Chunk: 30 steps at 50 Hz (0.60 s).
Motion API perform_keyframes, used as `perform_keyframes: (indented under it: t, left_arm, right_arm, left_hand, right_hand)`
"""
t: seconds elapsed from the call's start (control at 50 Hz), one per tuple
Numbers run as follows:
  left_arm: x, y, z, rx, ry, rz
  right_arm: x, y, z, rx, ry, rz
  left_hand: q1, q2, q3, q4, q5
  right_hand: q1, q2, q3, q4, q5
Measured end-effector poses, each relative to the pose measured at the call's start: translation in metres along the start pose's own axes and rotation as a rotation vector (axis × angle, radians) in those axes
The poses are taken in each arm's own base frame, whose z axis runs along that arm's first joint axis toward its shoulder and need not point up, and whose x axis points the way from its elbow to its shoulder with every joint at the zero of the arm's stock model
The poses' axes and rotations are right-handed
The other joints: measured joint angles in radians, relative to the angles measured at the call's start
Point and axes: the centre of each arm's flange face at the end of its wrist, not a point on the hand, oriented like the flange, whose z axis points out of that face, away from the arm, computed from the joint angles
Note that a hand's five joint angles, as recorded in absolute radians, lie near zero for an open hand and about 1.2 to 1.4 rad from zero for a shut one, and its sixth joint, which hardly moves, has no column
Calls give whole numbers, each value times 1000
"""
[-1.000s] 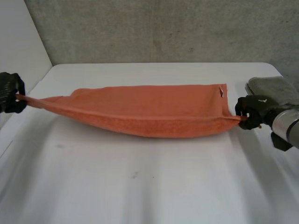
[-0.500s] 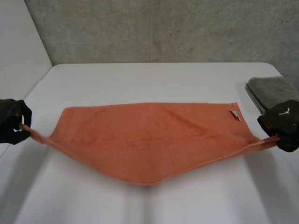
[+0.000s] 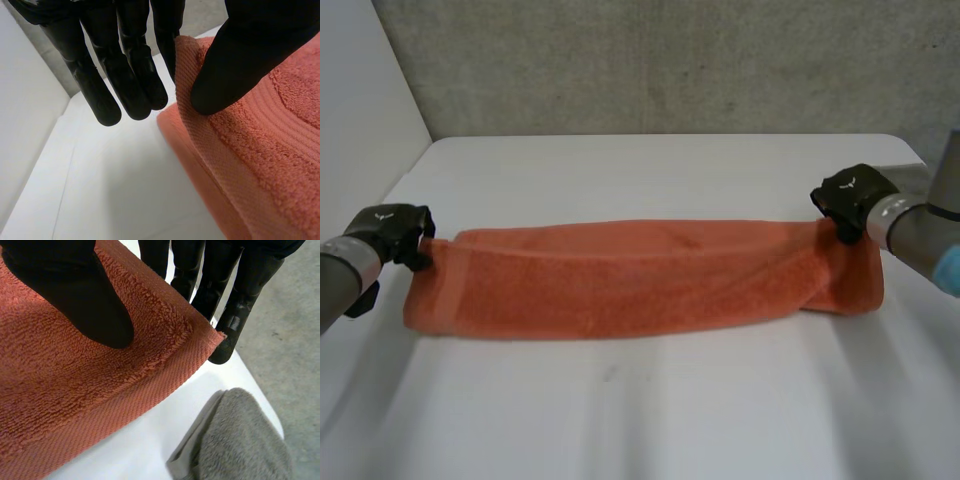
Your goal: Fold the laundry.
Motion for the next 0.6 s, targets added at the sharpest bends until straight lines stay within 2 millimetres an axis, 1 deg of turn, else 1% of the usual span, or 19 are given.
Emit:
perform_keyframes:
  t: [0.02,0.06,0.1,0.14,0.22,0.26,0.28,0.44,0.58,0.6]
  left_arm:
    - [0,0,2,1,-4,-3]
    - [-2,0,13,5,-32,-19]
    - [-3,1,19,6,-49,-24]
    - [-5,1,28,11,-83,-31]
    - [-7,0,40,28,-120,-33]
    - [-8,-1,43,37,-130,-32]
    - [-8,-3,47,52,-144,-29]
    - [-4,-5,61,97,-171,-13]
    - [0,-3,69,103,-164,-9]
    - [3,-2,71,105,-155,-6]
  right_arm:
    - [0,0,4,1,8,-3]
    - [2,2,17,1,38,-13]
    - [2,4,23,2,48,-17]
    - [3,7,36,6,71,-24]
    - [4,10,51,19,92,-31]
    - [4,11,54,24,95,-33]
    - [3,11,61,37,104,-38]
    - [-4,11,82,79,124,-81]
    - [-9,13,92,104,140,-114]
    - [-11,14,96,115,151,-123]
  left_hand:
    - [0,0,0,0,0]
    - [0,0,0,0,0]
    - [0,0,0,0,0]
    - [0,0,0,0,0]
    - [0,0,0,0,0]
    - [0,0,0,0,0]
    - [0,0,0,0,0]
    - [0,0,0,0,0]
    - [0,0,0,0,0]
    - [-49,-75,-74,-79,-38]
  right_hand:
    - [0,0,0,0,0]
    - [0,0,0,0,0]
    - [0,0,0,0,0]
    - [0,0,0,0,0]
    - [0,0,0,0,0]
    - [0,0,0,0,0]
    - [0,0,0,0,1]
    - [0,0,0,0,1]
    - [-1,-3,-2,-2,0]
    - [-156,-216,-204,-211,-187]
